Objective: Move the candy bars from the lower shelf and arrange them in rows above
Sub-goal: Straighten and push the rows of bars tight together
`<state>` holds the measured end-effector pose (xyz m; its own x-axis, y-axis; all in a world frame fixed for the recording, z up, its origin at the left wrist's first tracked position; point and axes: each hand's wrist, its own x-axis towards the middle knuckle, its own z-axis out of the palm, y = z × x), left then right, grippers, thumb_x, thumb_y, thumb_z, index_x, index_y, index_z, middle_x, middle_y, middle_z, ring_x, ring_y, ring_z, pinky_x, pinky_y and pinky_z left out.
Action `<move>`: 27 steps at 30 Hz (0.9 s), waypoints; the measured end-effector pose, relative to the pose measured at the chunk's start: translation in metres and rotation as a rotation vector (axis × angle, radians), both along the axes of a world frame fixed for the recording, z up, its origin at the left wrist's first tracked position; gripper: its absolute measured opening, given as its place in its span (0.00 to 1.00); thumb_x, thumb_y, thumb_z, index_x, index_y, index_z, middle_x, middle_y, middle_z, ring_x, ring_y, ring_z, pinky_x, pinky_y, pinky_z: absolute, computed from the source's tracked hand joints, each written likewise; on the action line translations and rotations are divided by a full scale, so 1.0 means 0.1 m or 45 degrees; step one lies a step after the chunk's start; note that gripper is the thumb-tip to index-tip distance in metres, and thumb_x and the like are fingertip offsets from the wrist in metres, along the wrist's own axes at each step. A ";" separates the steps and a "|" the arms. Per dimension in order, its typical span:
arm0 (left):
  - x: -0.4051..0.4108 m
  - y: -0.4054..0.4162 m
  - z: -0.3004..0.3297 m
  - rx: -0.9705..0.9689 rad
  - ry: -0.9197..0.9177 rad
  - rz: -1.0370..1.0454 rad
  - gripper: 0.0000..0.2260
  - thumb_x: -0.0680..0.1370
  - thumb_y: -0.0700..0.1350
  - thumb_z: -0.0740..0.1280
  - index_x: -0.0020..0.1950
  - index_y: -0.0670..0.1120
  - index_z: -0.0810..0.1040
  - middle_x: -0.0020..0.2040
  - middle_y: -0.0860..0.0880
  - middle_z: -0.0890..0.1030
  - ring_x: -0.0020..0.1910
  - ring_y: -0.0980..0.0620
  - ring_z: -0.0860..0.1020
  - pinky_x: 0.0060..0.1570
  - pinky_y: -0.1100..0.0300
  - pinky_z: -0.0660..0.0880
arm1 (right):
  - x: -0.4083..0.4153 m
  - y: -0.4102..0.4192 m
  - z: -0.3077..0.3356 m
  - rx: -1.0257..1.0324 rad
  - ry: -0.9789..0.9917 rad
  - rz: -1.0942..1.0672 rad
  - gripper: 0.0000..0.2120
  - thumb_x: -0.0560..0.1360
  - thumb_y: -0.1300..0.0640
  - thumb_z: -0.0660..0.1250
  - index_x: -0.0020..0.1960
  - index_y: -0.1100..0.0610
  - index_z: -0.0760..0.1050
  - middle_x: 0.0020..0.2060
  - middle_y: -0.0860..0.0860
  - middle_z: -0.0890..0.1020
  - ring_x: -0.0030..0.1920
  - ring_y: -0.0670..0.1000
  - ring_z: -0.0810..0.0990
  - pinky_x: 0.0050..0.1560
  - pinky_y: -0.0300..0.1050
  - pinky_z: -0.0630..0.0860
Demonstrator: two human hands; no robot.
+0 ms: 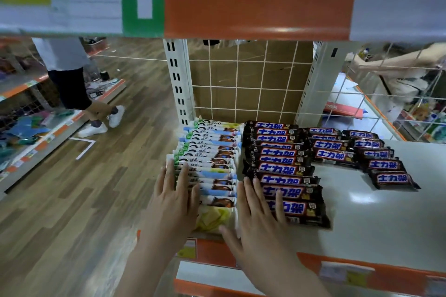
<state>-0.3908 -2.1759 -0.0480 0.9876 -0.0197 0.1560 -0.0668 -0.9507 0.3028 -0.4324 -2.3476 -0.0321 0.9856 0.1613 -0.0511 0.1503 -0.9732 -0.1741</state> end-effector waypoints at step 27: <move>0.40 0.21 0.29 -1.121 0.283 0.046 0.24 0.81 0.53 0.53 0.76 0.47 0.55 0.72 0.55 0.60 0.72 0.56 0.57 0.65 0.65 0.53 | 0.46 -0.10 0.17 -0.097 0.023 0.068 0.50 0.62 0.26 0.24 0.76 0.54 0.34 0.75 0.48 0.34 0.71 0.51 0.25 0.65 0.67 0.25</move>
